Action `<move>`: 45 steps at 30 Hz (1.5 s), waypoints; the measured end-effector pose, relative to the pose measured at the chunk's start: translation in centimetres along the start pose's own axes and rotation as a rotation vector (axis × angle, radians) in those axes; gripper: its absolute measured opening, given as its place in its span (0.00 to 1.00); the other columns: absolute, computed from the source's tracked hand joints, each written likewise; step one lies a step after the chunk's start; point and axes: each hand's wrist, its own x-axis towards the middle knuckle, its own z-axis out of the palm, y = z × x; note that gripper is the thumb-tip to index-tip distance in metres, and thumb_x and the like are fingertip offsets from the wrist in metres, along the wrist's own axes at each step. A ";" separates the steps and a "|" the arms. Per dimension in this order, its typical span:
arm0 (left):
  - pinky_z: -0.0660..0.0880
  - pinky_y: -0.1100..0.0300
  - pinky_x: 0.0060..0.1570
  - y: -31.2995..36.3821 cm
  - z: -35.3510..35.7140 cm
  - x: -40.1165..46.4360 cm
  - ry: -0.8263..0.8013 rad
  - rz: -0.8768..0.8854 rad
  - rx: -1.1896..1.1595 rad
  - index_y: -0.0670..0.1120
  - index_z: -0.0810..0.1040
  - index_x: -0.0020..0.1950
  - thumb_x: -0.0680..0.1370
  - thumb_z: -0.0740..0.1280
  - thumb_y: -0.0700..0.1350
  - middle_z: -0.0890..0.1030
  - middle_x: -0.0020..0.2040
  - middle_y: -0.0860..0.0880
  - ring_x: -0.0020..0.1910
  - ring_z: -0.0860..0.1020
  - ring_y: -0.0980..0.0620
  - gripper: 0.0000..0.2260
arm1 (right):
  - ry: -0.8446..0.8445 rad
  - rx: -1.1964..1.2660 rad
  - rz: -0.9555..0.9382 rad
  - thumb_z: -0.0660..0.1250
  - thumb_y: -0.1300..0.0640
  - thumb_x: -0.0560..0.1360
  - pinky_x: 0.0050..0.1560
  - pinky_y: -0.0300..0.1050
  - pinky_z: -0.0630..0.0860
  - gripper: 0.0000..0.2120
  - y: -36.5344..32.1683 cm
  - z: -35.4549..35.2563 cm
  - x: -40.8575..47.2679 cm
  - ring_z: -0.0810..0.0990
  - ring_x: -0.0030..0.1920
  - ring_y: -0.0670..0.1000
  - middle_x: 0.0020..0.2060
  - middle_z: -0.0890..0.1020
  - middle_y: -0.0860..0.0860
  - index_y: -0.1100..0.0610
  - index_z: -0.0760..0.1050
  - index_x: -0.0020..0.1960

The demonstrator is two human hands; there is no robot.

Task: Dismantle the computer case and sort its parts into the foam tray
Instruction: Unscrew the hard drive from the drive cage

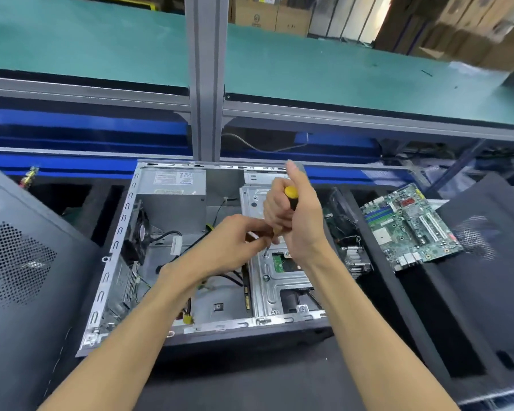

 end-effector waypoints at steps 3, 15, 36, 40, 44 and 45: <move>0.71 0.76 0.44 -0.4 0.5 0.2 0.082 0.021 0.029 0.47 0.85 0.53 0.78 0.72 0.46 0.84 0.44 0.56 0.41 0.80 0.64 0.06 | -0.030 -0.133 -0.034 0.58 0.45 0.82 0.29 0.41 0.66 0.25 -0.1 -0.2 -0.3 0.64 0.25 0.49 0.23 0.67 0.48 0.54 0.68 0.28; 0.73 0.71 0.38 -1.3 0.3 0.4 -0.002 0.064 0.069 0.59 0.78 0.45 0.79 0.71 0.47 0.82 0.37 0.57 0.36 0.79 0.61 0.07 | 0.008 -0.299 -0.096 0.62 0.52 0.83 0.34 0.42 0.66 0.19 -0.4 0.2 -0.6 0.65 0.29 0.48 0.27 0.67 0.49 0.52 0.68 0.33; 0.76 0.68 0.38 -2.2 0.4 1.3 -0.032 0.087 0.112 0.55 0.80 0.44 0.77 0.71 0.50 0.83 0.37 0.57 0.36 0.81 0.58 0.03 | 0.032 -0.265 -0.122 0.70 0.56 0.79 0.33 0.38 0.72 0.13 -0.3 -0.6 -0.4 0.71 0.29 0.48 0.28 0.72 0.49 0.54 0.73 0.37; 0.79 0.51 0.50 -1.7 1.7 2.5 -0.036 0.045 0.271 0.44 0.78 0.54 0.77 0.72 0.54 0.83 0.47 0.47 0.47 0.81 0.48 0.15 | 0.003 -0.309 -0.141 0.71 0.57 0.79 0.36 0.35 0.74 0.08 0.0 -0.3 -0.5 0.75 0.31 0.45 0.28 0.75 0.46 0.57 0.76 0.42; 0.79 0.59 0.42 -1.6 0.0 2.1 -0.126 0.065 0.119 0.55 0.78 0.49 0.77 0.72 0.49 0.84 0.41 0.51 0.39 0.82 0.54 0.04 | 0.019 -0.299 -0.127 0.67 0.57 0.81 0.35 0.37 0.73 0.10 -0.3 -0.7 -0.3 0.72 0.30 0.47 0.29 0.74 0.47 0.53 0.76 0.41; 0.78 0.62 0.39 -1.7 -0.5 1.8 -0.144 0.068 0.076 0.55 0.79 0.47 0.78 0.71 0.47 0.85 0.39 0.53 0.36 0.82 0.55 0.03 | 0.019 -0.295 -0.120 0.67 0.56 0.81 0.35 0.37 0.74 0.11 -0.4 -0.8 -0.3 0.73 0.31 0.47 0.29 0.74 0.47 0.52 0.76 0.40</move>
